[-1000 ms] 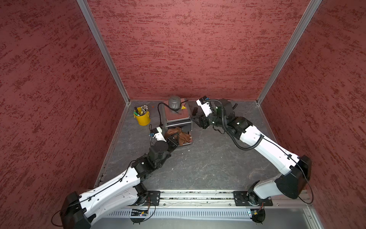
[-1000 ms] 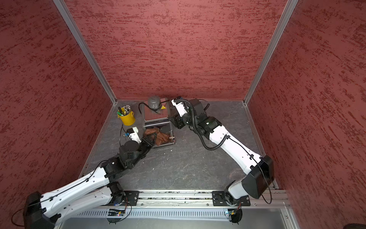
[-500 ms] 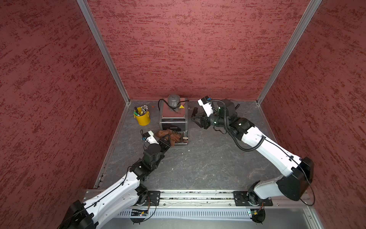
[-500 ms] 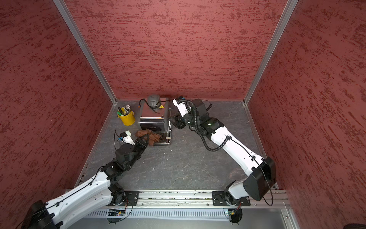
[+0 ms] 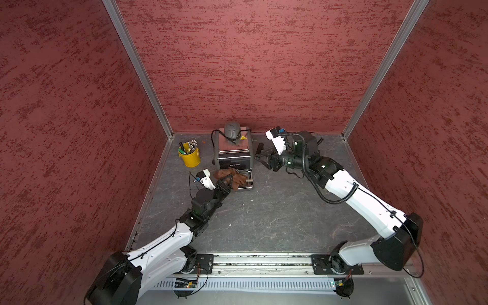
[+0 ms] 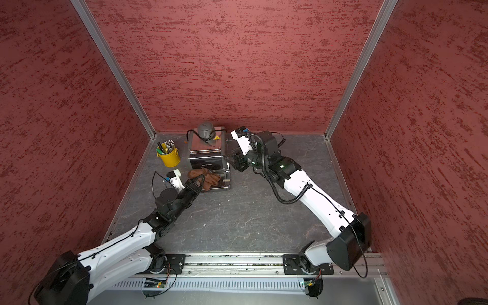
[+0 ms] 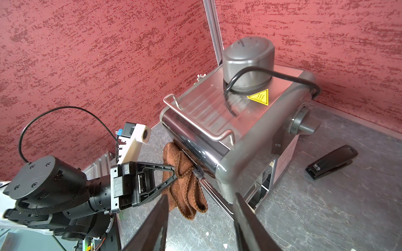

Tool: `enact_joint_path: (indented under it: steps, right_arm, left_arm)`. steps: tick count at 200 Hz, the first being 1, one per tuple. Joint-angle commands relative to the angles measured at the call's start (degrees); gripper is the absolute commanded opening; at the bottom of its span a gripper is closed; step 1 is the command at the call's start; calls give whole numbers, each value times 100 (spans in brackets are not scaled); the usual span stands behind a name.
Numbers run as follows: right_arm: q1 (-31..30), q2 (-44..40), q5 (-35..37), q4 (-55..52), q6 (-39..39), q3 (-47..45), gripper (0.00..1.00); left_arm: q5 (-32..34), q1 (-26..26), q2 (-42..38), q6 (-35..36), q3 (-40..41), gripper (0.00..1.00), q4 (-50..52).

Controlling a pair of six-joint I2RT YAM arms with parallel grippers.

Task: Wipe the surface of a coffee machine
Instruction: Wipe the dirt from the surface of the coffee machine.

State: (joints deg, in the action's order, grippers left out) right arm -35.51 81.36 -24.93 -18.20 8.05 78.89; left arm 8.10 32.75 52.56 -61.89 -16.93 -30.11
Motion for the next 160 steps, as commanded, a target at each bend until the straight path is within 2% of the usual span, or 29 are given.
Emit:
enact_joint_path:
  steps: [1,61,71,104,122,141,160]
  right_arm:
    - [35,55,-153,106,71,91,48]
    - [35,161,-297,66,198,244,48]
    - [35,161,-294,68,223,248,48]
    - [35,161,-222,62,240,245,48]
    - [36,161,-191,44,240,247,48]
    - [35,354,-110,-4,244,322,49]
    - [35,465,-64,-18,257,428,49]
  left_arm:
    - [294,-38,-277,134,106,0,-274]
    - [918,-41,-935,26,443,0,221]
    - [1014,-41,-1214,45,344,0,909]
    - [1603,-23,-2460,206,-442,0,3554]
    - [1774,-23,-2888,555,-997,0,4544]
    - [1598,-58,-2711,1080,-1800,0,5219]
    - [1157,-132,-1932,1551,-2806,0,5826]
